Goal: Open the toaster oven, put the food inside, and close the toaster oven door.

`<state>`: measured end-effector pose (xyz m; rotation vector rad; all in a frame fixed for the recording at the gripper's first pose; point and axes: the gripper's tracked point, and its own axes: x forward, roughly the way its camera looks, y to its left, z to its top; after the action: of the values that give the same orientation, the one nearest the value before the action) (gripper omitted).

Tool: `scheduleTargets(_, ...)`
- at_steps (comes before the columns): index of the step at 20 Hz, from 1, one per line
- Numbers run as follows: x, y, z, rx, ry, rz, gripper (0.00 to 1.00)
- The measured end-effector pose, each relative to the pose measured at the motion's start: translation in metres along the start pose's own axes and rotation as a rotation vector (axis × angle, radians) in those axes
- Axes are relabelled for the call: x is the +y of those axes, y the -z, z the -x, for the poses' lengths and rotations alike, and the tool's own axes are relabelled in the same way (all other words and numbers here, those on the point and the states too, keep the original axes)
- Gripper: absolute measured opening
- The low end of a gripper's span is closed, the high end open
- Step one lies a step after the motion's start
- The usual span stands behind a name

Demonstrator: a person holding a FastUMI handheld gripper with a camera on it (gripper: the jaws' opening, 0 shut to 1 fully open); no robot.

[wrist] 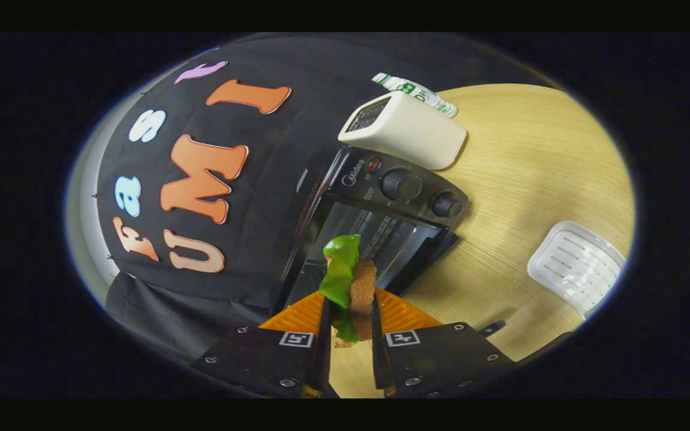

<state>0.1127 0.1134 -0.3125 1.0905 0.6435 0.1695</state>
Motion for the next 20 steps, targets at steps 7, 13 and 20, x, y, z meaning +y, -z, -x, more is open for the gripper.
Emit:
scheduleTargets(7, 0.018, -0.001, -0.056, -0.099, -0.055, -0.179, 0.29)
scheduleTargets(13, 0.016, -0.008, -0.101, -0.173, -0.068, -0.303, 0.29)
scheduleTargets(20, 0.002, -0.008, -0.115, -0.232, -0.012, -0.399, 0.47)
